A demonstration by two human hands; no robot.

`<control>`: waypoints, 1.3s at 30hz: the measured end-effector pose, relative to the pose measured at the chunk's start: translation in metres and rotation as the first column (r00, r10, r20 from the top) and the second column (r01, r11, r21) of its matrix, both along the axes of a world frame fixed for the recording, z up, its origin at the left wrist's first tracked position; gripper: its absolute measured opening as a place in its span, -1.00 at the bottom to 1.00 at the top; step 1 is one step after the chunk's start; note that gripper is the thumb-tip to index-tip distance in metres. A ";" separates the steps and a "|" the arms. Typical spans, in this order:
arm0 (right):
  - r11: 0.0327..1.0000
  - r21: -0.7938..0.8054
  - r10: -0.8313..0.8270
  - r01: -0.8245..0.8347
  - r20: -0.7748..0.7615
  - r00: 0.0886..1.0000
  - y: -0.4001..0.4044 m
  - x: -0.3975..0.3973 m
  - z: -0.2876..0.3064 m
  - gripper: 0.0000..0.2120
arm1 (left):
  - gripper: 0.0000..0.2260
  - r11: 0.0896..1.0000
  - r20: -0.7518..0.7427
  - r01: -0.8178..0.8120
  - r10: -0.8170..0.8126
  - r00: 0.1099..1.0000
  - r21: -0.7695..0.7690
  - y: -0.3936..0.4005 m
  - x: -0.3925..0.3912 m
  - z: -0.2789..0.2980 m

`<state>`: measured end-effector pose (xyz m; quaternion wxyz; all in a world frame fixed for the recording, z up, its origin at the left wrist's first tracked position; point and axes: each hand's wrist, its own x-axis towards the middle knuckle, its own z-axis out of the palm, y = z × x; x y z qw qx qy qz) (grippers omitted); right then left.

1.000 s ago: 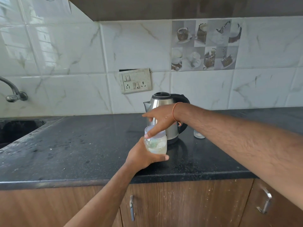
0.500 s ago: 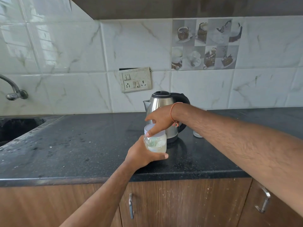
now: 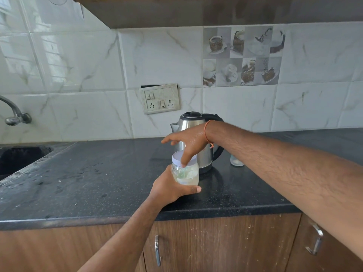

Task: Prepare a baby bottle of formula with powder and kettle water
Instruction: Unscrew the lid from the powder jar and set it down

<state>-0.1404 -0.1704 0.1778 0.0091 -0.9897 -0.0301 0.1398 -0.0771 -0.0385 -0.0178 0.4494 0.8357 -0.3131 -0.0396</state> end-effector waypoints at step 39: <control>0.993 0.078 0.074 -0.089 0.179 0.981 -0.020 -0.004 -0.004 -0.36 | 0.07 1.000 -0.022 0.005 -0.005 1.000 0.010 0.002 -0.001 0.003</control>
